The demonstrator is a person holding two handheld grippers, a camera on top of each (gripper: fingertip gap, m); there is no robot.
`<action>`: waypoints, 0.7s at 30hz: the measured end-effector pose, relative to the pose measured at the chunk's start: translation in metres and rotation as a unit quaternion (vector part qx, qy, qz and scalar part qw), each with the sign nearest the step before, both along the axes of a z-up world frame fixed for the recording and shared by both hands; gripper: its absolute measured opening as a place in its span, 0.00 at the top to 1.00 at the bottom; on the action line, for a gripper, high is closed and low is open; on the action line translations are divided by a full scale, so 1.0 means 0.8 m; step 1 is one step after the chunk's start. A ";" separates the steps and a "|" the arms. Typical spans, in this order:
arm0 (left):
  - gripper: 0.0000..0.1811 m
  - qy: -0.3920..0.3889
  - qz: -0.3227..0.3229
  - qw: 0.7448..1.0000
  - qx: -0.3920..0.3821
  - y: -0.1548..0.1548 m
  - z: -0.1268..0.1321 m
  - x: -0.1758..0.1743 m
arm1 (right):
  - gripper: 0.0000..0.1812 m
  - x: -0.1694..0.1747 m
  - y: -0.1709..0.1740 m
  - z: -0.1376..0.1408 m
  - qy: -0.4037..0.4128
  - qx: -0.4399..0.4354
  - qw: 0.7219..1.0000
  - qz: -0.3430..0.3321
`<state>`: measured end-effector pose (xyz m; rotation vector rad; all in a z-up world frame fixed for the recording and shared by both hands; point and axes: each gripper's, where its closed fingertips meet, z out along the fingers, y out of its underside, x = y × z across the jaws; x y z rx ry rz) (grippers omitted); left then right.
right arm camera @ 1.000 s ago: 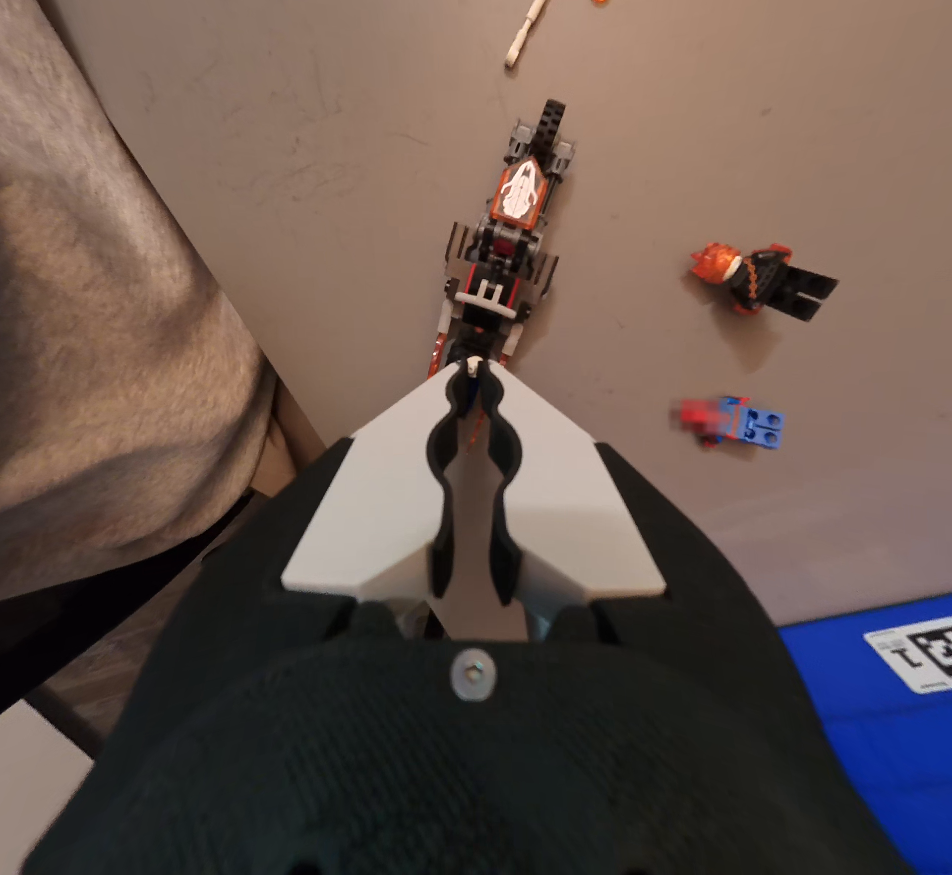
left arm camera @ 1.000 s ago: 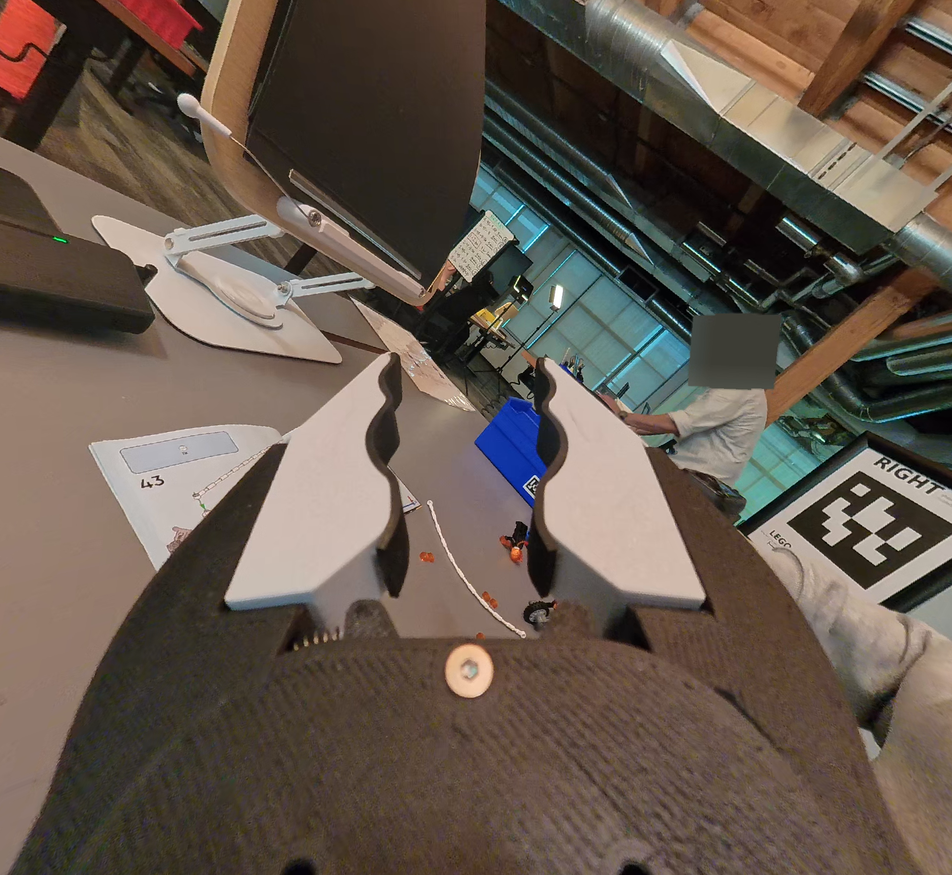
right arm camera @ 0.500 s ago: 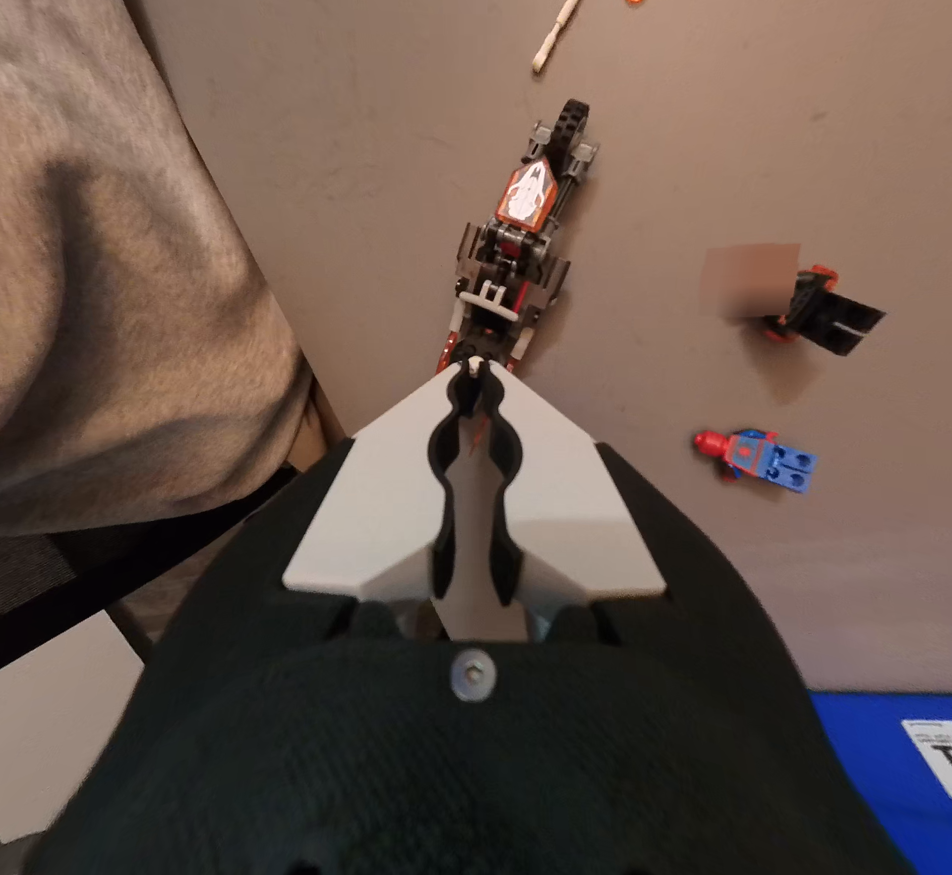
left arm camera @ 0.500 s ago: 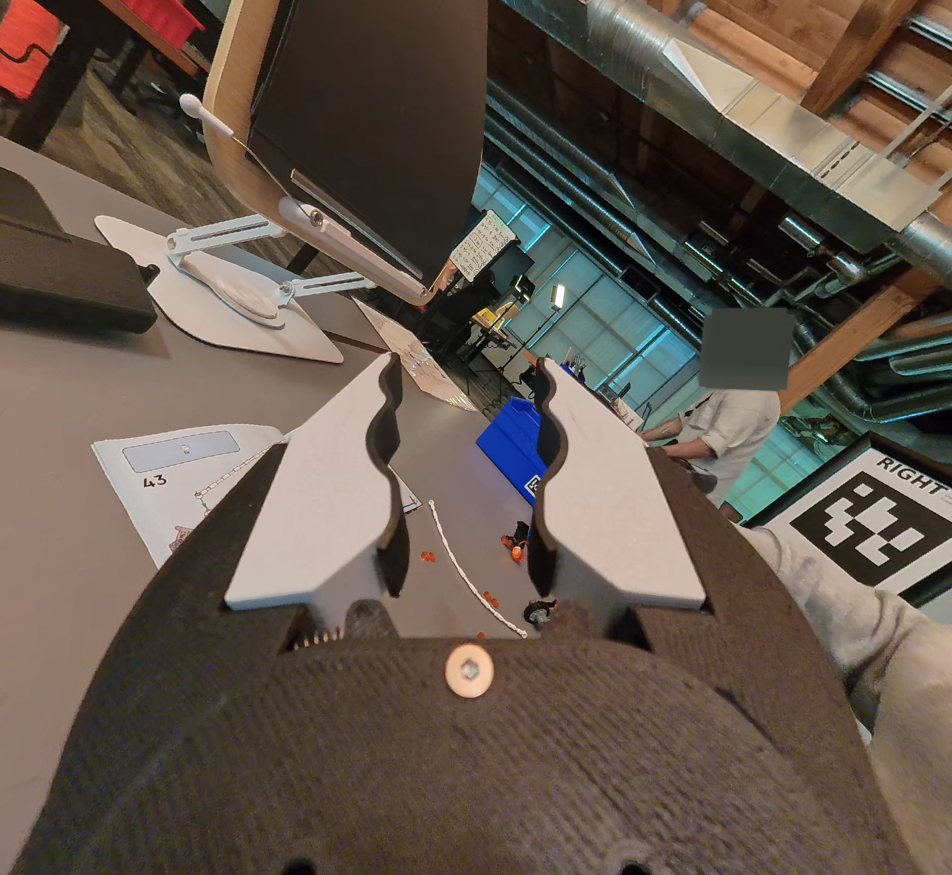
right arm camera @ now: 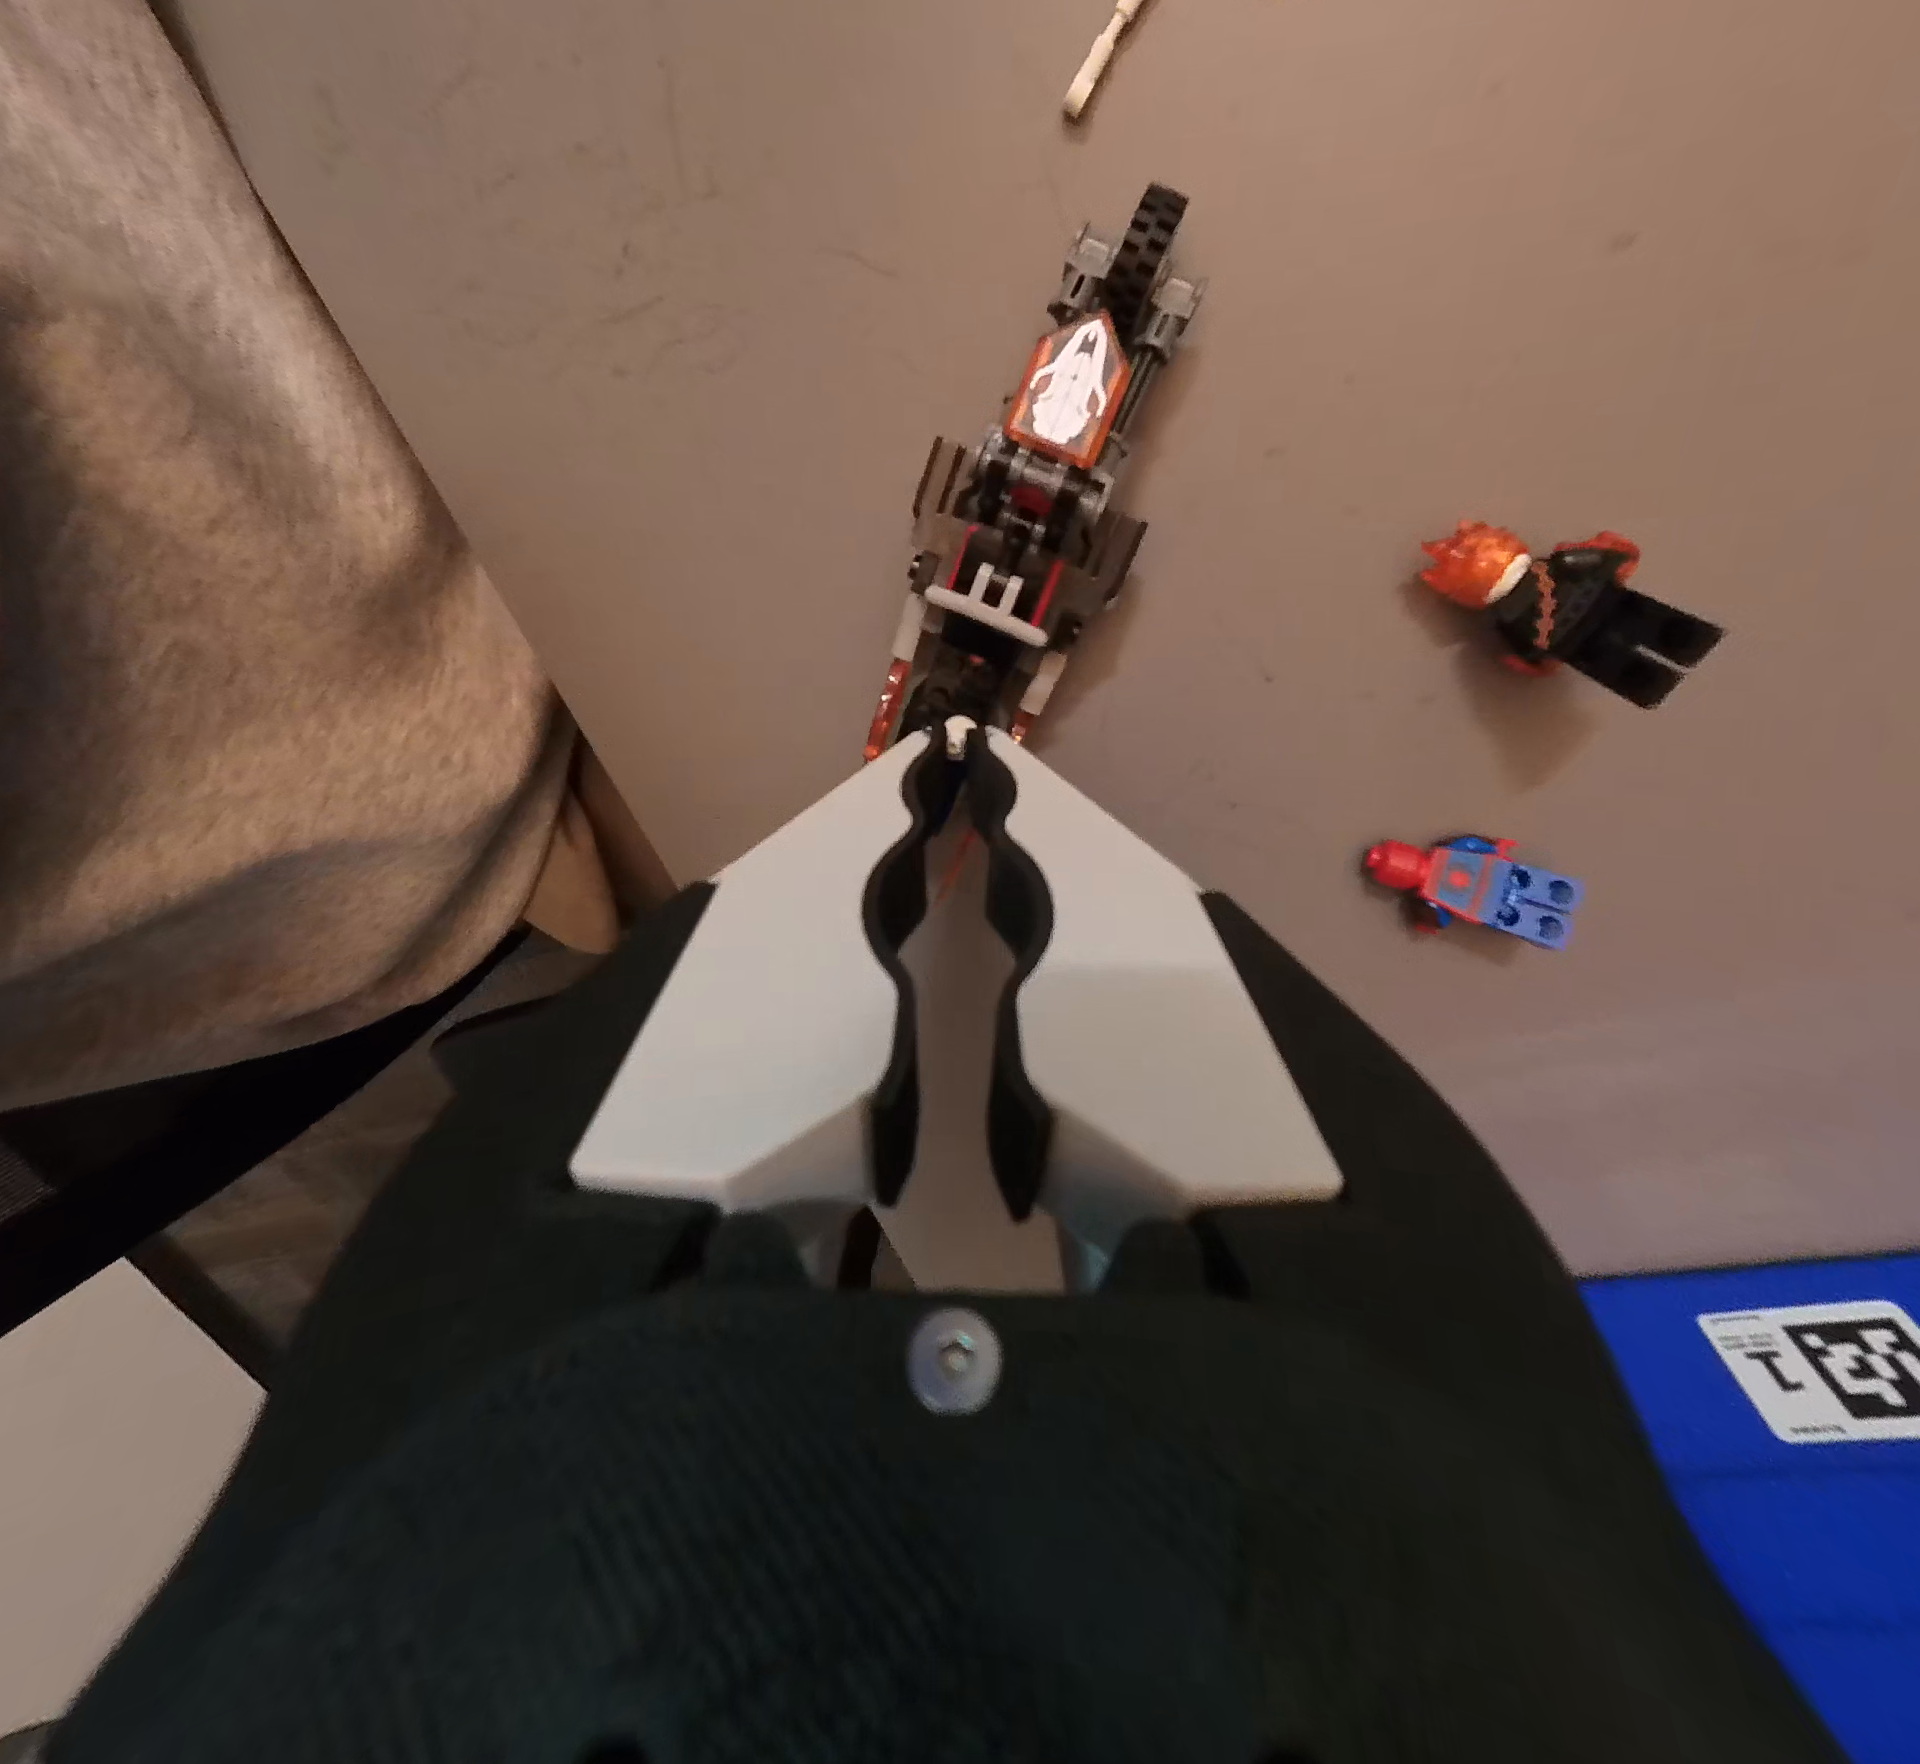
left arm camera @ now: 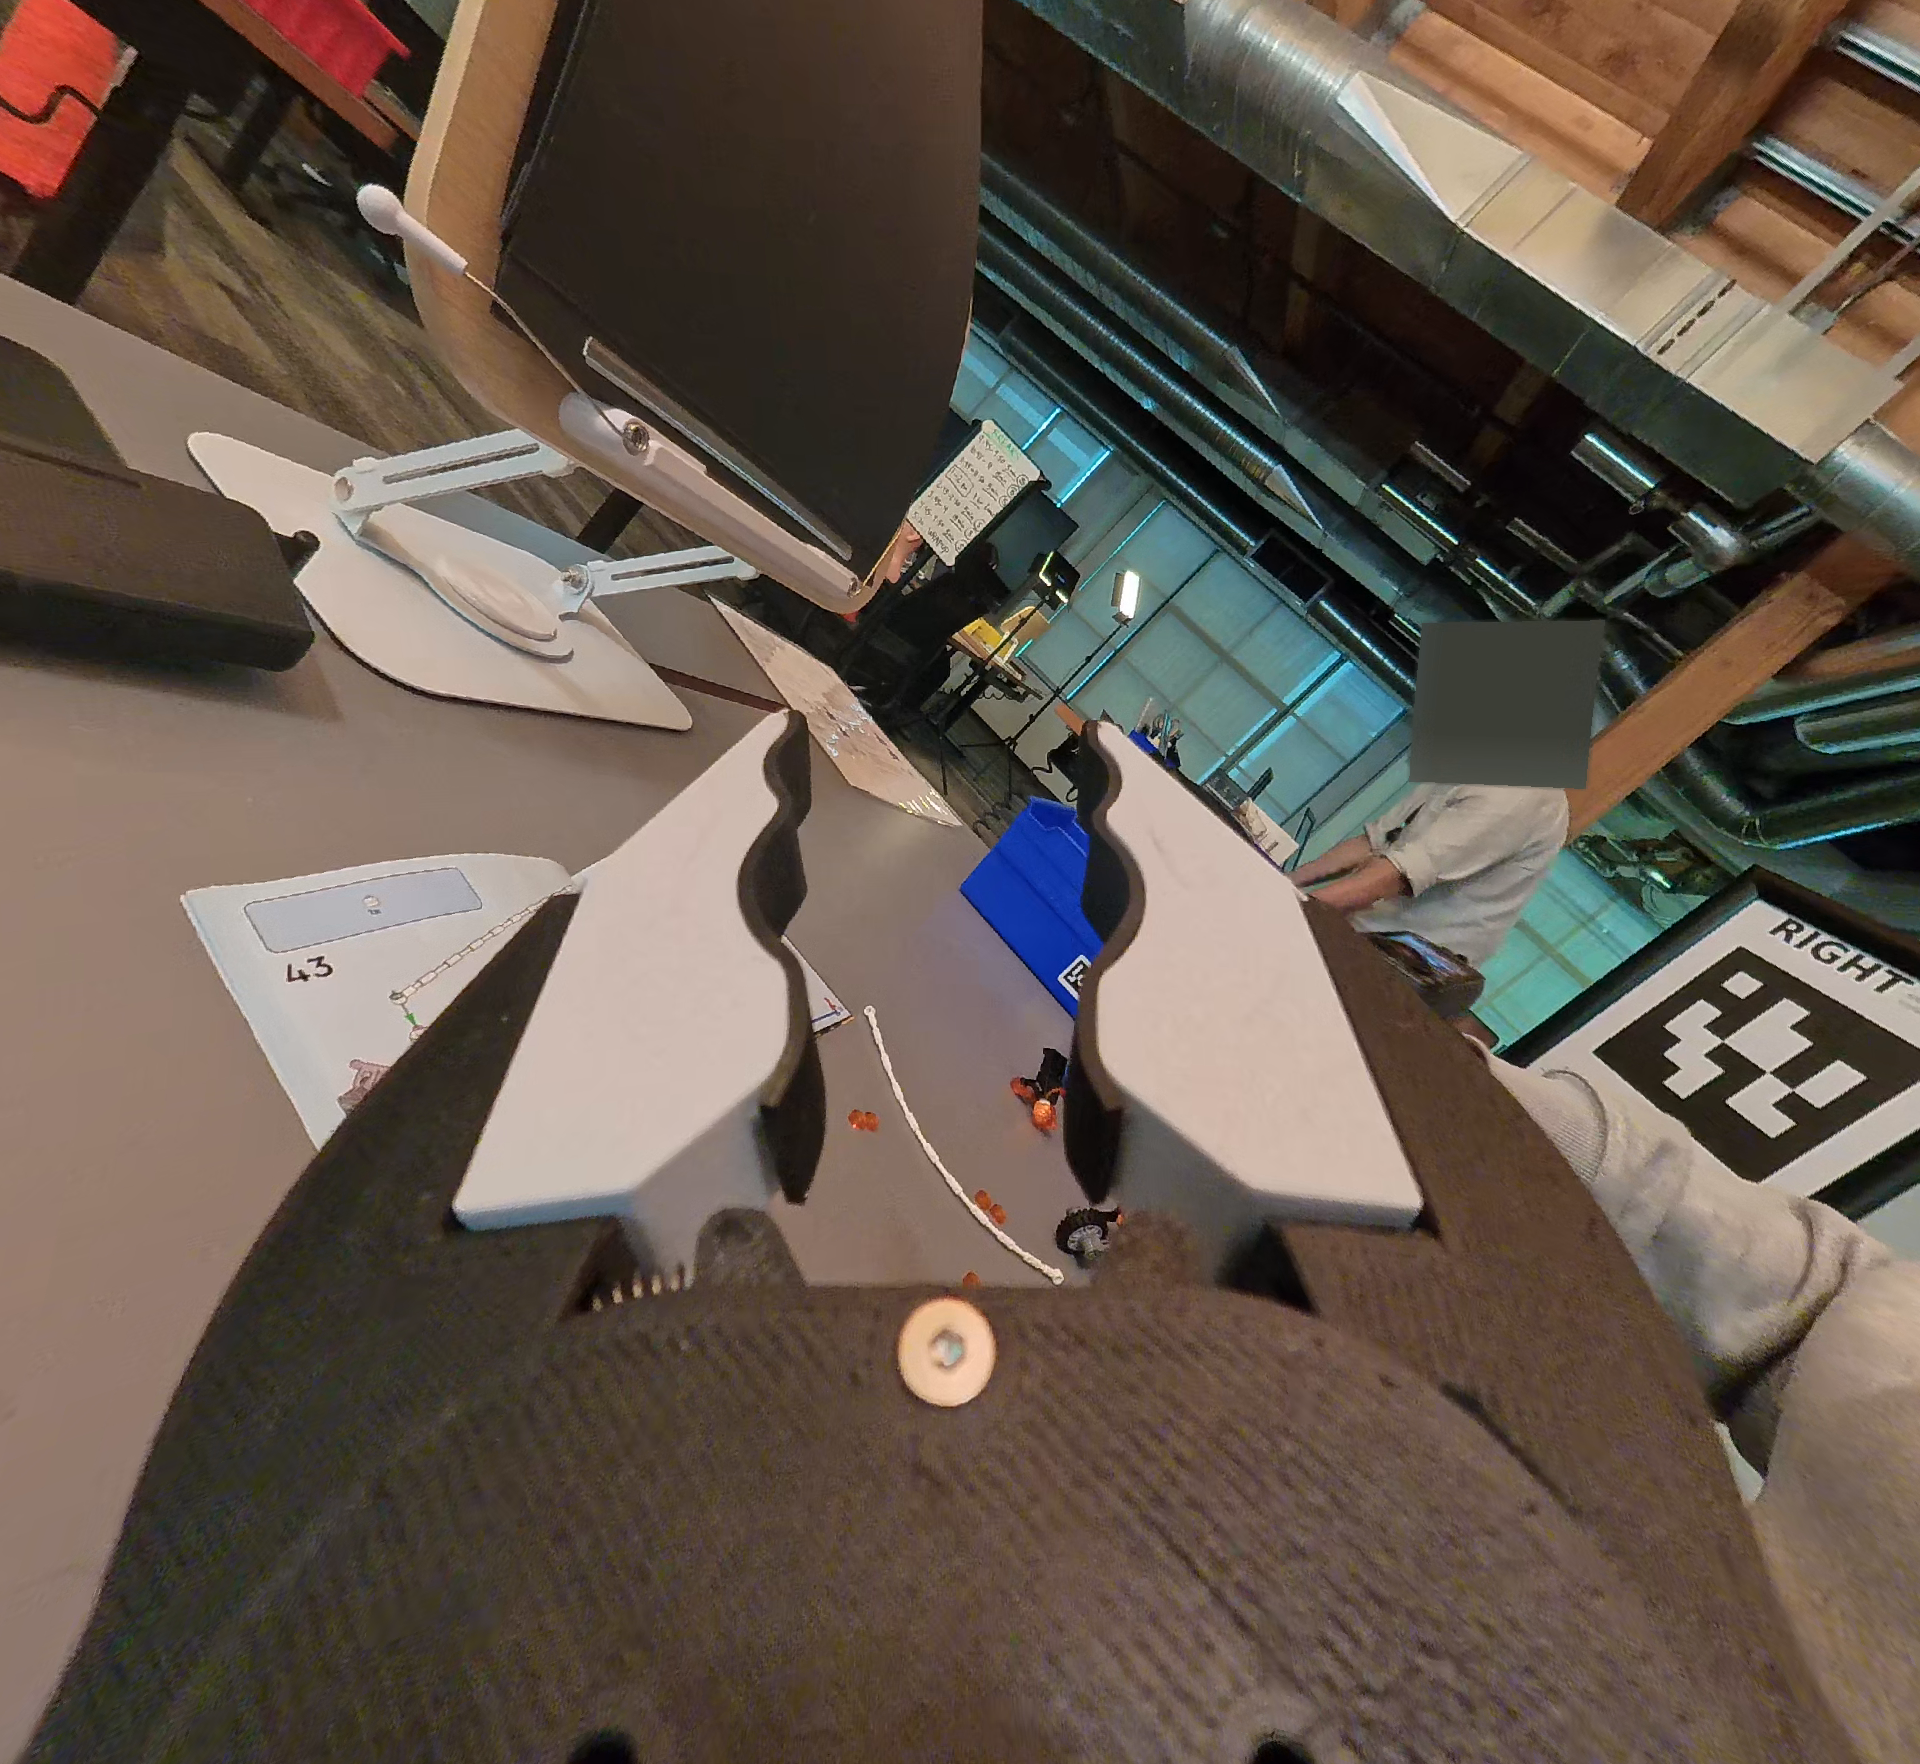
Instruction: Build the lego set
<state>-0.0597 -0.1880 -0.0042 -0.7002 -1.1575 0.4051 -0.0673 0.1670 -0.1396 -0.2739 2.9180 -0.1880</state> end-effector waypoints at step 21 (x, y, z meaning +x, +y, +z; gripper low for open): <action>0.72 0.000 0.001 1.000 -0.003 0.000 0.001 0.001 | 0.99 0.001 -0.009 -0.001 0.044 0.004 0.999 0.006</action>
